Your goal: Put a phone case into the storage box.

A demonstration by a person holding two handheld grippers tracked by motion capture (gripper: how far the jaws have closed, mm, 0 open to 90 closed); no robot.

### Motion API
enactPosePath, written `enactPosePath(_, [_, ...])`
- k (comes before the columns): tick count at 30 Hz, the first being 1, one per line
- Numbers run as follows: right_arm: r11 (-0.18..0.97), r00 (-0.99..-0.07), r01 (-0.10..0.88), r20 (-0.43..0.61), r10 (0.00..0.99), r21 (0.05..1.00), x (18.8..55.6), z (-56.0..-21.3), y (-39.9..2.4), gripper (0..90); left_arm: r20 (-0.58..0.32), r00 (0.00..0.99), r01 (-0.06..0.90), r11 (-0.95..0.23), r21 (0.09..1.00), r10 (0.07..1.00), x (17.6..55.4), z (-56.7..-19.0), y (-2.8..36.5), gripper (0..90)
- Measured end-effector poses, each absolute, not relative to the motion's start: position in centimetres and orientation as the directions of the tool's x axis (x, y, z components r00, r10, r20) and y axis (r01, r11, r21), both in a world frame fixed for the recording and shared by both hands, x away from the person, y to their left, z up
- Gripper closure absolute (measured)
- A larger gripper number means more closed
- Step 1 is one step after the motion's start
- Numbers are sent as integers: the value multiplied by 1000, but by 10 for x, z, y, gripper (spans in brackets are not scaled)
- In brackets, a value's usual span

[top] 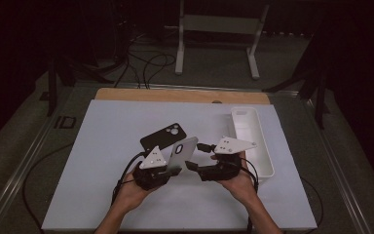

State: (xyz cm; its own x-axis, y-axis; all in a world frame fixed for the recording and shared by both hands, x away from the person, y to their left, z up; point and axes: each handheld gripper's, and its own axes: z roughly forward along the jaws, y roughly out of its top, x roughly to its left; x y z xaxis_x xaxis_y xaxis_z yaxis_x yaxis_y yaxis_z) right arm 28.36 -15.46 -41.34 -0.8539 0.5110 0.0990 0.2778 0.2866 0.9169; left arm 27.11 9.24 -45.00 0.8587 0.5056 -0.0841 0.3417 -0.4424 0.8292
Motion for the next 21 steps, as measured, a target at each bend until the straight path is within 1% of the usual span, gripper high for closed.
enactPosePath(4, [284, -847, 286, 103, 522, 915, 284, -413, -155, 277, -73, 843, 345, -432, 833, 534, 271, -450, 93, 861])
enactPosePath(6, [289, -835, 295, 98, 542, 911, 283, -413, -155, 257, -68, 834, 348, -427, 834, 547, 271, -450, 93, 861])
enactPosePath(8, [284, -830, 295, 97, 549, 912, 283, -413, -154, 211, -64, 827, 350, -422, 836, 559, 271, -451, 93, 861])
enactPosePath(9, [284, -830, 295, 97, 549, 912, 283, -413, -154, 211, -64, 827, 350, -422, 836, 559, 271, -451, 93, 861])
enactPosePath(10, [288, -817, 296, 86, 569, 911, 281, -412, -152, 165, -66, 825, 353, -420, 836, 562, 271, -451, 93, 861])
enactPosePath(11, [283, -812, 292, 80, 579, 913, 281, -411, -151, 138, -56, 818, 352, -423, 835, 572, 271, -452, 92, 861])
enactPosePath(13, [281, -804, 301, 83, 589, 911, 280, -410, -151, 127, -58, 817, 355, -422, 834, 573, 271, -452, 92, 861])
enactPosePath(14, [274, -796, 306, 87, 599, 912, 279, -408, -151, 94, -55, 814, 356, -422, 834, 578, 271, -452, 92, 861])
enactPosePath(19, [237, -773, 327, 115, 624, 915, 279, -401, -150, 88, -46, 797, 359, -411, 838, 603, 271, -452, 92, 861])
enactPosePath(21, [224, -777, 327, 126, 617, 918, 279, -400, -150, 88, -47, 795, 361, -409, 838, 605, 271, -452, 92, 861])
